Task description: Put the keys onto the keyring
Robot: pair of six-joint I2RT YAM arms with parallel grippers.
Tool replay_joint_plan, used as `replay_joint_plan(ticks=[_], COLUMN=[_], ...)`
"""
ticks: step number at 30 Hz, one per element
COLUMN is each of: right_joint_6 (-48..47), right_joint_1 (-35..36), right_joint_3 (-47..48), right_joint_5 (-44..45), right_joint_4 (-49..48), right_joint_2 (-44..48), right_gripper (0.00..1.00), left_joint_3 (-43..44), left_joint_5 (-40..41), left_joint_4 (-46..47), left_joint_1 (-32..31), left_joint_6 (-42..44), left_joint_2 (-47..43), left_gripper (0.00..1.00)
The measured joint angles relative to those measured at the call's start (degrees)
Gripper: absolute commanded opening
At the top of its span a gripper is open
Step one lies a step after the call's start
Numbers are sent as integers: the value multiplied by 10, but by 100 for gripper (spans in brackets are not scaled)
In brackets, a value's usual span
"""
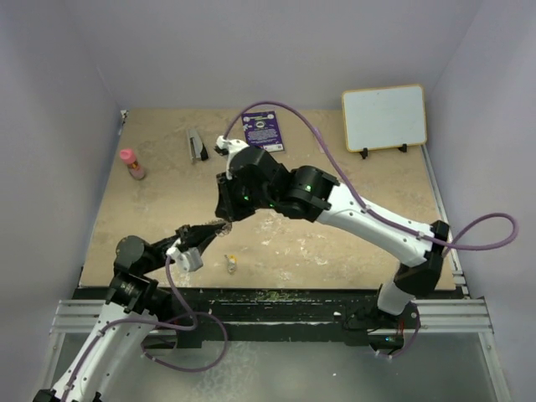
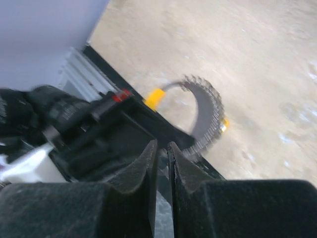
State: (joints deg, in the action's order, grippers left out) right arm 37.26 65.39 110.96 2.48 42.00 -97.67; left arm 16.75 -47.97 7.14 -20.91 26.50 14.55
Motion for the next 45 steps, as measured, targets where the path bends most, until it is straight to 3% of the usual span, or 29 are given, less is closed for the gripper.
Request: replay_joint_plan(ticks=[5, 8, 11, 17, 21, 33, 45], right_joint_6=[-10, 1, 10, 14, 19, 21, 22], right_joint_1=[-3, -5, -5, 12, 19, 40, 40], right_joint_3=[-212, -371, -462, -416, -379, -346, -364], right_joint_5=[38, 40, 38, 37, 28, 22, 20], right_joint_4=[-45, -98, -151, -212, -226, -257, -271], right_joint_2=[146, 237, 231, 23, -39, -86, -101], right_gripper=[17, 29, 34, 35, 35, 32, 31], left_joint_3=[10, 12, 24, 48, 46, -22, -8], left_joint_5=[112, 216, 303, 416, 445, 514, 505], left_joint_4=[15, 23, 25, 37, 52, 94, 49], left_joint_1=[0, 0, 1, 2, 2, 2, 2], left_joint_6=[-35, -54, -82, -137, -128, -19, 1], left_joint_2=[43, 60, 75, 60, 39, 2, -28], left_gripper=[3, 3, 3, 3, 3, 3, 3])
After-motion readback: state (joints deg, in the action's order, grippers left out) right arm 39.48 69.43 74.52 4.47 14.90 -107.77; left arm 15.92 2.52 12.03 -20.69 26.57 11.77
